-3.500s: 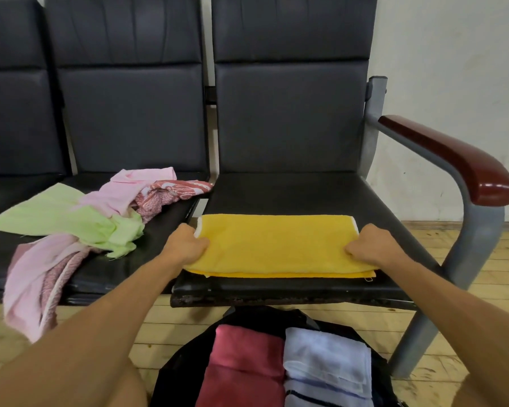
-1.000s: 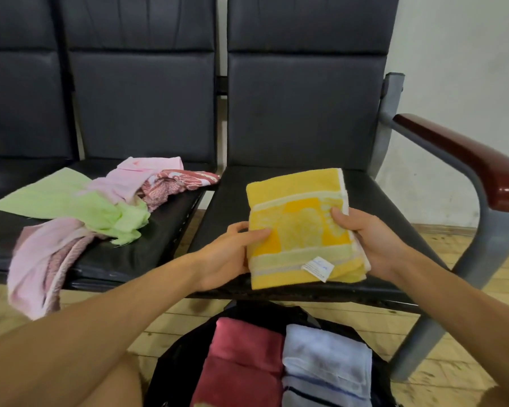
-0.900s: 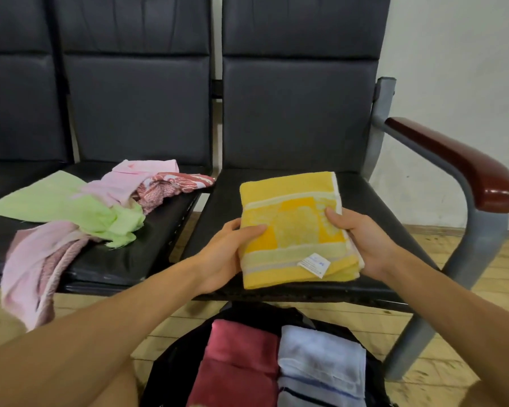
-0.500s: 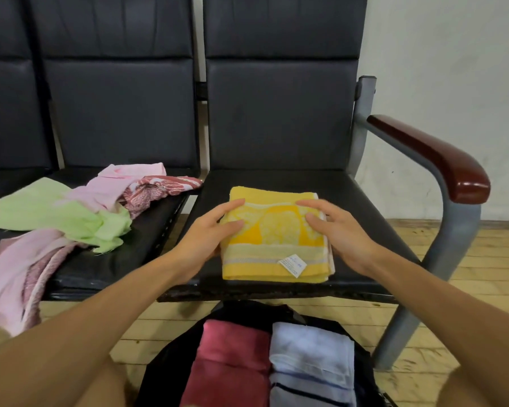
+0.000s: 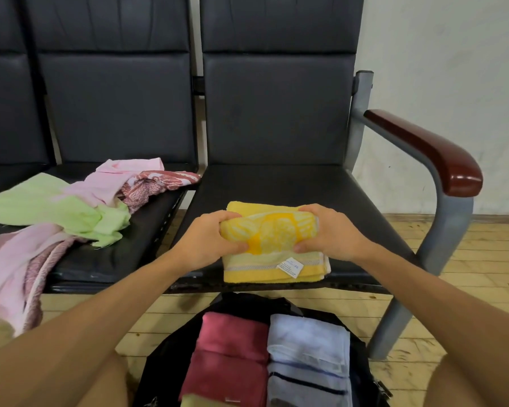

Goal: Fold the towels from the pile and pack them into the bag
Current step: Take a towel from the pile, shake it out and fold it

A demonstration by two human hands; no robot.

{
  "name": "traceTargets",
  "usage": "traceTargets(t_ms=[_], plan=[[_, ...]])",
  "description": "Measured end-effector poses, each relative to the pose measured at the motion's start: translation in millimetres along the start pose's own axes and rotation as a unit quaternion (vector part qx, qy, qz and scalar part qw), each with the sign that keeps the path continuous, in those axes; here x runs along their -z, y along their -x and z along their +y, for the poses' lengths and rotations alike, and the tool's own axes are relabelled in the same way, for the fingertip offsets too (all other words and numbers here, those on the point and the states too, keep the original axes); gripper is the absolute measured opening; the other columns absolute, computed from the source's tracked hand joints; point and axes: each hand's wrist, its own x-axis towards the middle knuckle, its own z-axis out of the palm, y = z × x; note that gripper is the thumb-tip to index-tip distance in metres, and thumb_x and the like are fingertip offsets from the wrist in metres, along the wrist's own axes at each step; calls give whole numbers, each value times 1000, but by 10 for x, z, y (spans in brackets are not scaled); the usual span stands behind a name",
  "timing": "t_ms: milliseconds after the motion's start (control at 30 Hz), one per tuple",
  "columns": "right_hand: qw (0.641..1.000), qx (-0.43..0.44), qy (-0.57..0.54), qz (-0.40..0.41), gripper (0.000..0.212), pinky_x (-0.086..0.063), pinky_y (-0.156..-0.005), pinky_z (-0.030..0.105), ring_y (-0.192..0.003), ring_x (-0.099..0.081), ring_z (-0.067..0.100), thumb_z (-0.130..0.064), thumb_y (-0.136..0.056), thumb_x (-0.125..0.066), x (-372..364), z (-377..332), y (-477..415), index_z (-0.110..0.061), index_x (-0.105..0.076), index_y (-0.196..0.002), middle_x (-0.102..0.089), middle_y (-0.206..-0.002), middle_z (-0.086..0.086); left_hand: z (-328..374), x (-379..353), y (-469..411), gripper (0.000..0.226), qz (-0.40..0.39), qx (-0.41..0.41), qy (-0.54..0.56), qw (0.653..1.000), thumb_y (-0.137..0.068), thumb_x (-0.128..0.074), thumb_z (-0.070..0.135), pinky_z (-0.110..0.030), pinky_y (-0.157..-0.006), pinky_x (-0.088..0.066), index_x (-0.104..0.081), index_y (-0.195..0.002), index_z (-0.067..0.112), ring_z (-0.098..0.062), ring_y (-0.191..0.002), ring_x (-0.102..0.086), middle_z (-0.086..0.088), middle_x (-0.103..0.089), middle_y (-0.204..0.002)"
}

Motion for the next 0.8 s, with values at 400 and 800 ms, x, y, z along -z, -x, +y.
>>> traceTargets(t_ms=[400,800], plan=[[998,38,-53,16,26,-53,-84,30,-99,-64,15,-27,-82,-76,134,-79,68,-13,-66,-101,-66,-105,0,-38,117,-14,30,-49,-106,-95,989,-86,-71,27,-25,-98,-37,-51,-109,25,-11,-120,-36,7,-30,-123],[910,-78,-407,15,20,-60,-65,30,-85,-74,19,-27,-92,-64,83,-360,86,-13,-68,-105,-76,-97,5,211,23,98,44,3,153,412,898,-90,-55,54,-37,-80,-56,-64,-117,20,-22,-97,-69,-6,-71,-109]])
